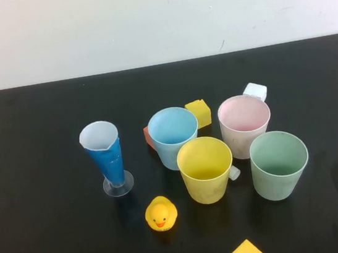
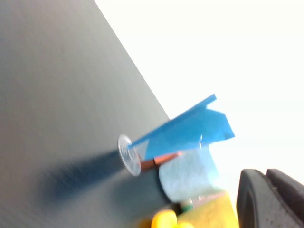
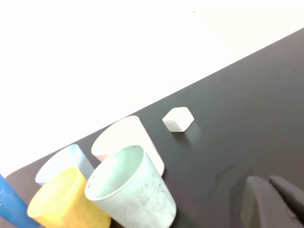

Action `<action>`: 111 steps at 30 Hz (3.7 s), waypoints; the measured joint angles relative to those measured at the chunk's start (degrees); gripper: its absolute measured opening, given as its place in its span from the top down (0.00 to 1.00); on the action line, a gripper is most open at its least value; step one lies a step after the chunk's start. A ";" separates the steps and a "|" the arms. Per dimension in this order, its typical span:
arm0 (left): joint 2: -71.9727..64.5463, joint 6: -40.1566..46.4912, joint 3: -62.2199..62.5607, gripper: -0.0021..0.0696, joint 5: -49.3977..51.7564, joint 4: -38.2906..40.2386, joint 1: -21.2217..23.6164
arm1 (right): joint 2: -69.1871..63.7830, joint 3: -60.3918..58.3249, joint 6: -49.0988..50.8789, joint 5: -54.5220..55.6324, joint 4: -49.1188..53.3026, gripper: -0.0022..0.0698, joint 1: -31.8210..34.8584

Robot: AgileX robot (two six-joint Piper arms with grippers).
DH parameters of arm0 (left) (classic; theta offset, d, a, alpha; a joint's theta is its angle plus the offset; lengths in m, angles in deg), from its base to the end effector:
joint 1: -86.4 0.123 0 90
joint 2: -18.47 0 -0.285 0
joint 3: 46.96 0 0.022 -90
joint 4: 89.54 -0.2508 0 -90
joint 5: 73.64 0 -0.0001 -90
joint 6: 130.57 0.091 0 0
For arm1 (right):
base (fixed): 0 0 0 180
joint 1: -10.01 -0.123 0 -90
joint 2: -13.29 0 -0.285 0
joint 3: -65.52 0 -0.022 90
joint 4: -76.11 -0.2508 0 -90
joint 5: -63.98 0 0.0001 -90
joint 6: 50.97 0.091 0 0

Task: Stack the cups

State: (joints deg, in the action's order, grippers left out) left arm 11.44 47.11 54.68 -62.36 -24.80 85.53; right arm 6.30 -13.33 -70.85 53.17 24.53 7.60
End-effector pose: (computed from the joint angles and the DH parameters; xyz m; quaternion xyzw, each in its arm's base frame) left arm 0.0547 -0.0170 0.1995 -0.3306 0.6268 -0.4427 0.5494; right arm 0.0550 0.0158 0.1937 0.1300 0.7111 0.2502 0.6441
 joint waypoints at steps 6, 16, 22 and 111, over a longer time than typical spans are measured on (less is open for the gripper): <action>0.00 1.18 0.00 0.97 0.60 1.45 0.00 | 0.00 0.00 -0.79 -0.38 0.00 0.97 0.00; -4.99 16.61 10.86 0.97 14.23 -6.69 0.00 | 0.00 0.00 -8.35 -4.83 0.00 0.97 0.00; -25.45 17.34 36.29 0.97 40.98 -30.22 0.00 | 0.00 0.00 -9.11 -5.29 0.00 0.97 0.00; -105.00 8.43 107.33 0.96 60.10 -64.74 -37.67 | 0.00 0.00 -13.70 -7.96 0.00 0.97 0.00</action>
State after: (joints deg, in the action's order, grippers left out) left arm -93.56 55.54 162.00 -2.26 -89.54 47.86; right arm 6.30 -13.33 -84.55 45.21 24.53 7.60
